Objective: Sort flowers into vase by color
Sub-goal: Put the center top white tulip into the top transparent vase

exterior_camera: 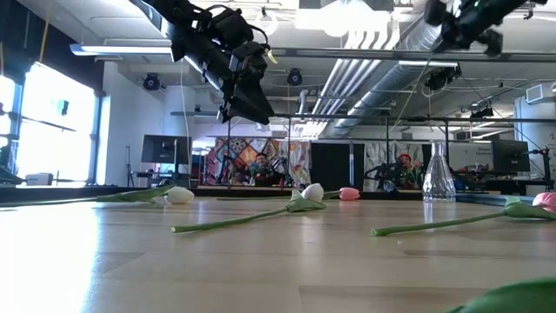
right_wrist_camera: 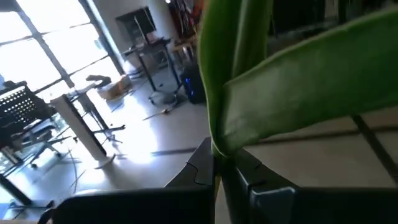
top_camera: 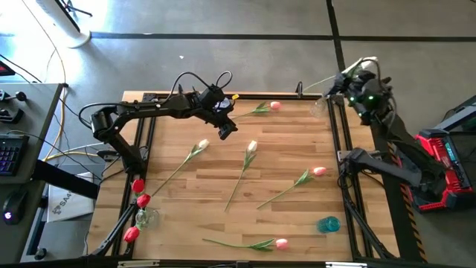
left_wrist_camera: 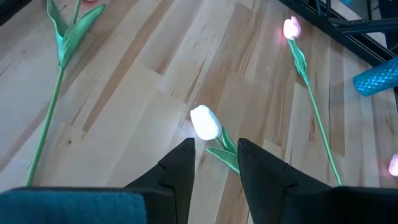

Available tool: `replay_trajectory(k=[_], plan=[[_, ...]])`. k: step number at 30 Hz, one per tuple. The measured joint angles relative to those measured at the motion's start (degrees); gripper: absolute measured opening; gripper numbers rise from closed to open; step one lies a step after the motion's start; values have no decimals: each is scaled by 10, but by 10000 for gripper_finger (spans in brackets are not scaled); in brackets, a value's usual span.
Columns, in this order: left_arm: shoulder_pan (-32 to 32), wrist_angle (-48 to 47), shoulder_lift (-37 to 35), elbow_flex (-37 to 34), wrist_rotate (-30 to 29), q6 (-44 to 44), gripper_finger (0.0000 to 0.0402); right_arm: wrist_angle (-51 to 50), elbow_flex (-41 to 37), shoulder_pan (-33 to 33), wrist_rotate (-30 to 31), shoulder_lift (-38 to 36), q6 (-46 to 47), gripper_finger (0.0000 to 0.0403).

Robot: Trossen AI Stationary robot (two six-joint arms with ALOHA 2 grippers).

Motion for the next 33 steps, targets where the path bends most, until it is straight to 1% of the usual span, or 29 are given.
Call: replay_trajectory(k=[3, 5, 7, 10, 13, 14, 16, 19, 24, 28, 33], plan=[[0, 0, 0, 0, 0, 0, 110, 1, 47, -11, -28, 6, -44, 0], [0, 1, 0, 0, 0, 0, 110, -23, 89, -15, -35, 17, -66, 0], [0, 3, 0, 0, 0, 0, 110, -80, 138, -23, -33, 35, -75, 0], [0, 6, 0, 0, 0, 0, 110, -203, 211, -43, -24, 78, -89, 0], [0, 18, 0, 0, 0, 0, 110, -293, 254, -64, -27, 127, -101, 0], [0, 23, 0, 0, 0, 0, 110, -306, 260, -70, -28, 141, -102, 0], [0, 34, 0, 0, 0, 0, 110, -327, 266, -74, -4, 156, -108, 0], [0, 39, 0, 0, 0, -5, 110, -331, 267, -64, 22, 154, -113, 0], [0, 39, 0, 0, 0, -5, 110, -325, 267, -59, 26, 155, -96, 0], [0, 39, 0, 0, -1, -6, 110, -322, 267, -59, 32, 159, -58, 0], [0, 39, 0, 0, -7, -6, 110, -345, 267, -59, 67, 179, -2, 0]])
